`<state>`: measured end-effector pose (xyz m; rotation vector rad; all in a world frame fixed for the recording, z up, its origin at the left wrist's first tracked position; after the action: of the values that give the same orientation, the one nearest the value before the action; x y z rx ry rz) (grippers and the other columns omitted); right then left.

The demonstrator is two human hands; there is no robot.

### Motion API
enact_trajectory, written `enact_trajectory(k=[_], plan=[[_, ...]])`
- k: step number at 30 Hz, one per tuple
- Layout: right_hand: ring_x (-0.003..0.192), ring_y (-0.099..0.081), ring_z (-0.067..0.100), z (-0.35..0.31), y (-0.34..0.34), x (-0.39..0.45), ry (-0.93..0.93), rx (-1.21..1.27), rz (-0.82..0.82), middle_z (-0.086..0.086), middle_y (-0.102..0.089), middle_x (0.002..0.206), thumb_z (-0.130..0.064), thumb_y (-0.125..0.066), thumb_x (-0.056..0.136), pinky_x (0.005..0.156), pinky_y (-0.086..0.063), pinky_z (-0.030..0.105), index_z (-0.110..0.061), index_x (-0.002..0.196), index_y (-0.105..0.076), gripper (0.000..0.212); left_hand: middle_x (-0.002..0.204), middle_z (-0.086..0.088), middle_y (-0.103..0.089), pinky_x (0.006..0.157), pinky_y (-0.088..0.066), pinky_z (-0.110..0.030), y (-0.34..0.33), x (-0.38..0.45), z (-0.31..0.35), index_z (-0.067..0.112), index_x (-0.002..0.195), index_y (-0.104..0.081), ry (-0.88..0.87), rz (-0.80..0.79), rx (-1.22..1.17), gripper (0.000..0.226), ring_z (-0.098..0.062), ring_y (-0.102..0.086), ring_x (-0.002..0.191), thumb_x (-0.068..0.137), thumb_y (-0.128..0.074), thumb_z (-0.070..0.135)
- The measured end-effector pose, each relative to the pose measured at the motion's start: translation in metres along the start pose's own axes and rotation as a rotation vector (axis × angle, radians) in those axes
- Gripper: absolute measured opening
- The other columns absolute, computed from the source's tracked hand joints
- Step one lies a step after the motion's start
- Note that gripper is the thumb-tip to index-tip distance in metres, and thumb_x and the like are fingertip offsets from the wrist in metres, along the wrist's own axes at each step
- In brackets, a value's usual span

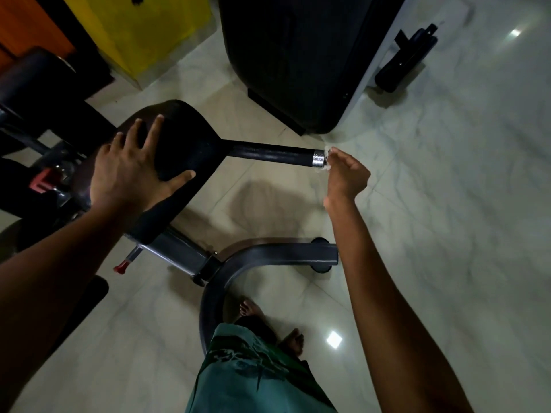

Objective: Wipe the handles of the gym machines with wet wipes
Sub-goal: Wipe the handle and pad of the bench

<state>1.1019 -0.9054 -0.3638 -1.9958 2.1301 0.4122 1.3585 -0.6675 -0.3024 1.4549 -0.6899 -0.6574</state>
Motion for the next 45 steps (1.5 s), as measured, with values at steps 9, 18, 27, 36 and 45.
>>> enact_trajectory(k=[9,18,27,36,45], plan=[[0.082,-0.065,0.019,0.007,-0.01,0.019,-0.1,-0.006,-0.154,0.013,-0.068,0.095,0.002,-0.064,0.083,0.077,-0.055,0.031,0.003,0.101,-0.069,0.019,0.151,-0.022,-0.027,0.103,-0.035,-0.055,-0.001,0.001,-0.001,0.023,0.15,-0.008,0.006,-0.001,0.017,0.101,-0.046,-0.034,0.131,0.074,-0.035,0.083],[0.087,-0.063,0.021,-0.046,-0.021,-0.029,1.179,-0.629,-0.501,0.012,-0.07,0.089,0.004,-0.063,0.078,0.077,-0.05,0.022,0.0,0.084,-0.072,0.012,0.151,-0.021,-0.026,0.103,-0.033,-0.055,-0.003,0.0,-0.003,0.026,0.15,-0.007,0.014,-0.005,-0.01,0.102,-0.046,-0.034,0.131,0.069,-0.029,0.085],[0.089,-0.062,0.03,-0.049,-0.034,-0.029,1.37,-0.816,-0.557,0.013,-0.068,0.091,0.002,-0.059,0.081,0.07,-0.055,0.034,-0.002,0.088,-0.071,0.015,0.151,-0.021,-0.026,0.103,-0.034,-0.054,-0.005,0.001,-0.003,0.026,0.15,-0.005,0.011,-0.01,0.01,0.102,-0.046,-0.035,0.13,0.071,-0.029,0.086],[0.088,-0.067,0.018,-0.047,-0.029,-0.023,1.158,-0.701,-0.548,0.011,-0.072,0.097,0.0,-0.058,0.084,0.083,-0.049,0.018,0.001,0.096,-0.072,0.019,0.153,-0.02,-0.022,0.106,-0.031,-0.053,-0.002,0.0,-0.001,0.025,0.151,-0.006,0.022,-0.032,0.001,0.101,-0.046,-0.03,0.134,0.072,-0.036,0.081],[0.078,-0.063,0.024,0.006,-0.018,0.011,-0.403,0.059,-0.542,0.017,-0.061,0.087,0.001,-0.046,0.094,0.069,-0.057,0.034,0.002,0.087,-0.056,0.012,0.153,-0.02,-0.023,0.107,-0.031,-0.054,-0.006,0.001,-0.005,0.027,0.151,-0.004,0.018,-0.032,0.014,0.101,-0.046,-0.03,0.134,0.073,-0.035,0.082]])
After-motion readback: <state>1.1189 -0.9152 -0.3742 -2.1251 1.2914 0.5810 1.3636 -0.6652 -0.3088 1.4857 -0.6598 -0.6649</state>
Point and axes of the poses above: each hand's wrist, its own x-axis towards the middle knuckle, its own y-axis out of the back of the hand, z = x × y, the point moved 7 cm from there along x, towards the middle knuckle
